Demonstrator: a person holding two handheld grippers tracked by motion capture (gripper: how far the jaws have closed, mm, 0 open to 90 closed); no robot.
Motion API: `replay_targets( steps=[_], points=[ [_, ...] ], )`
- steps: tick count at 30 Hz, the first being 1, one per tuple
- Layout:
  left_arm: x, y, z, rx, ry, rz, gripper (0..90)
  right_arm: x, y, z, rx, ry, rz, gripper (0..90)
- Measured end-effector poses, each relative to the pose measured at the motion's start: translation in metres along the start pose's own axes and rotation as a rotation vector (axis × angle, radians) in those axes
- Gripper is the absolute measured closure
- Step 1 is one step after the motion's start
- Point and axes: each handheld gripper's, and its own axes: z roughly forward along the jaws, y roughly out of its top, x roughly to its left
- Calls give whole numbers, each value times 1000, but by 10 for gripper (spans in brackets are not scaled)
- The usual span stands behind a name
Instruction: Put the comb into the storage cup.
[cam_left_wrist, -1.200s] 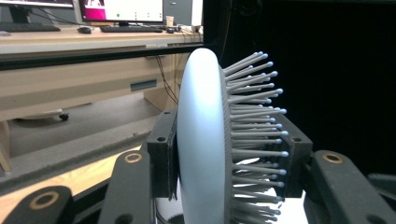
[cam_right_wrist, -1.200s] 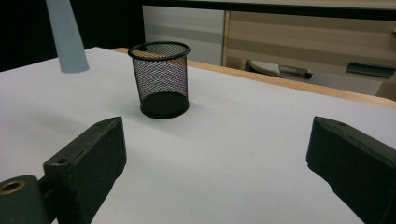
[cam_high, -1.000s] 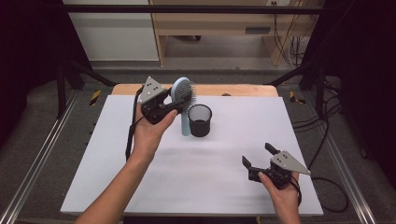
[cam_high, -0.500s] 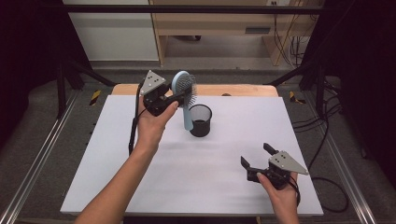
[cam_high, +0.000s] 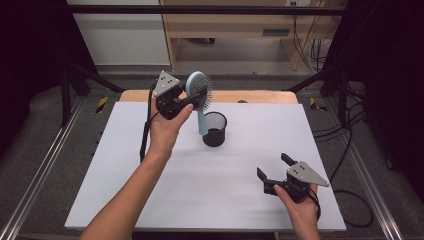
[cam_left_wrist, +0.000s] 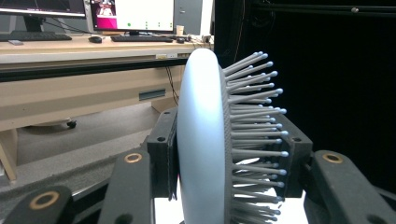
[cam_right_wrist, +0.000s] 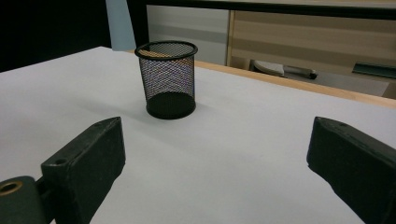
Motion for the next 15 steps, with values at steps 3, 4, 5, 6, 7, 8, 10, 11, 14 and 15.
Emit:
replay_targets(
  steps=[3, 4, 5, 6, 7, 8, 10, 11, 14, 15],
  points=[
    [1, 1, 2, 0, 2, 2, 515, 0, 0, 0, -1, 1, 1, 48],
    [1, 1, 3, -1, 3, 2, 515, 0, 0, 0, -1, 1, 1, 48],
    [1, 1, 4, -2, 3, 2, 515, 0, 0, 0, -1, 1, 1, 48],
    [1, 1, 4, -4, 3, 1, 515, 0, 0, 0, 0, 2, 2, 48],
    [1, 2, 5, -6, 3, 1, 514, 0, 0, 1, 0, 1, 2, 48],
    [1, 2, 6, -6, 4, 3, 515, 0, 0, 1, -1, 2, 1, 48],
    [1, 3, 7, -7, 5, 5, 515, 0, 0, 1, 0, 2, 2, 48],
    [2, 3, 8, -7, 6, 6, 515, 0, 0, 1, 0, 2, 3, 48],
    [2, 4, 9, -12, 10, 5, 515, 0, 0, 1, 0, 2, 4, 48],
    [2, 4, 9, -13, 10, 5, 515, 0, 0, 0, -1, 2, 4, 48]
  ],
)
